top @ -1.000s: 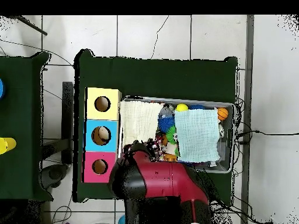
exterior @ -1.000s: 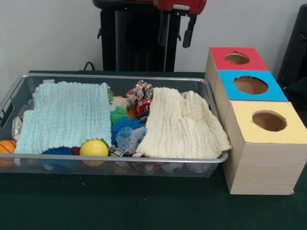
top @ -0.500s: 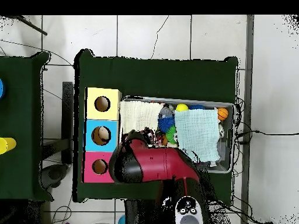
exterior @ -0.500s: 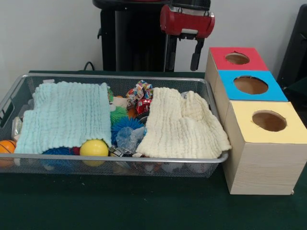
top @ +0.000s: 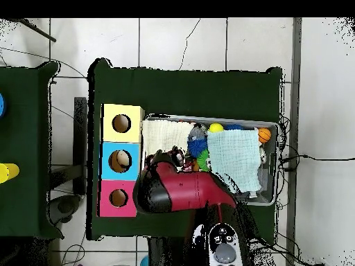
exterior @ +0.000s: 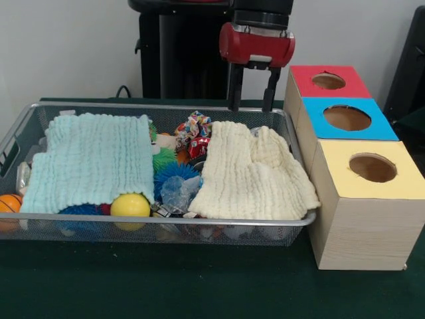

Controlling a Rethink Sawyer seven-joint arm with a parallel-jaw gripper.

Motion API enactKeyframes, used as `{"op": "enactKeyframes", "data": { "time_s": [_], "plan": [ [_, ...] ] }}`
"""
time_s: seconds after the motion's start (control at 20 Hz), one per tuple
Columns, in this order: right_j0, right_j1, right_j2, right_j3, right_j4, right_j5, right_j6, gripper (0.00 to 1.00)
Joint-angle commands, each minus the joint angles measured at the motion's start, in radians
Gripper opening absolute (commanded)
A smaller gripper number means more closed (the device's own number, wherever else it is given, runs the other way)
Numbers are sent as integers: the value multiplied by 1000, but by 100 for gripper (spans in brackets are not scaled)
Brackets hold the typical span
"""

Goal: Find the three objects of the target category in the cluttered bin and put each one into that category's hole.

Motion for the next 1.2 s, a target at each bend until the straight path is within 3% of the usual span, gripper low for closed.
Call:
{"op": "enactKeyframes", "data": {
  "time_s": [0.05, 0.5, 0.85, 1.2],
  "plan": [
    [-28, 85, 47, -100, -90, -82, 50, 100],
    [-4, 183, 34, -175, -103, -158, 82, 100],
    [-35, 215, 76, -181, -123, -215, 80, 100],
    [-64, 266, 103, -199, -109, -140, 50, 100]
  ]
}}
